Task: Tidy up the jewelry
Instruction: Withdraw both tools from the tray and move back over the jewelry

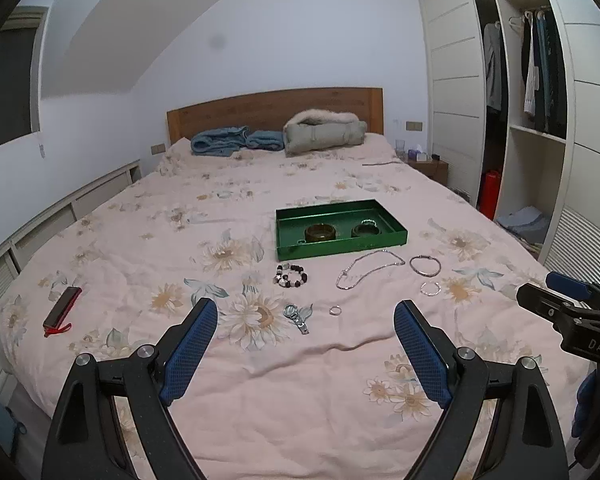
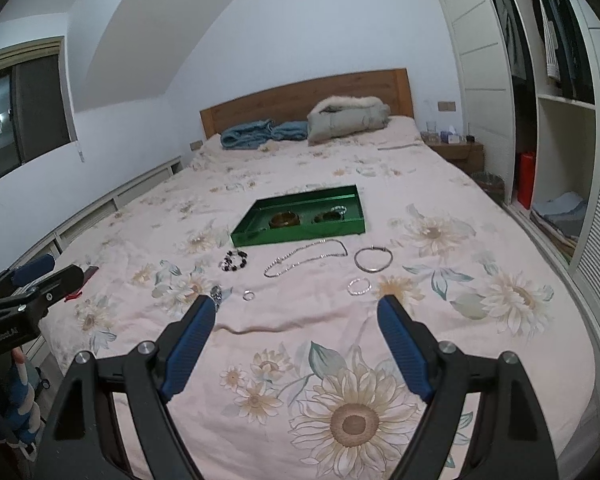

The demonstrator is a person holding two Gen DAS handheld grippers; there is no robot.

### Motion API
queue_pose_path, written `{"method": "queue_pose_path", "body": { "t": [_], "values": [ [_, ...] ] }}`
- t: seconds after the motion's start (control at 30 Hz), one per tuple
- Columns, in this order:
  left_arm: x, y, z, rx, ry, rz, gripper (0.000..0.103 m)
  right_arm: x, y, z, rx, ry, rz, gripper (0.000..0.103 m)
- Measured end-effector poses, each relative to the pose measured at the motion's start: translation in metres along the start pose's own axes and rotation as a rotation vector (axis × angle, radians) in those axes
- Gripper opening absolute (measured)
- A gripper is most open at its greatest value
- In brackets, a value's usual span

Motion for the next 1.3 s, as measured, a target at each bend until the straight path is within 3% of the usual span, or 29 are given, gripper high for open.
{"method": "queue_pose_path", "body": {
  "t": [0.53, 1.07, 1.3],
  "values": [
    [0.067, -0.012, 0.003, 0.011, -0.012, -0.105, 0.089, 0.05, 0.005, 0.033, 0.022, -0.059, -0.062, 0.083],
    [0.148, -0.032, 0.001, 0.023, -0.008, -0.224, 0.081, 0.123, 0.005, 0.052, 0.008, -0.064, -0.129, 0.083],
    [0.178, -0.047, -0.019, -0.036, -0.044, -0.268, 0.073, 0.155, 0.0, 0.057, -0.004, -0.063, -0.163, 0.083]
  ]
}}
Point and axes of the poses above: each gripper's, at about its wrist camera, not at the fingertips, and x roughly the way its jaws point, z to its right, y to its top, the point moved 10 cm from there along x, roughly the way its jaws point, and after that the axes turned 1 degree about -y, right-handed, at the moved point
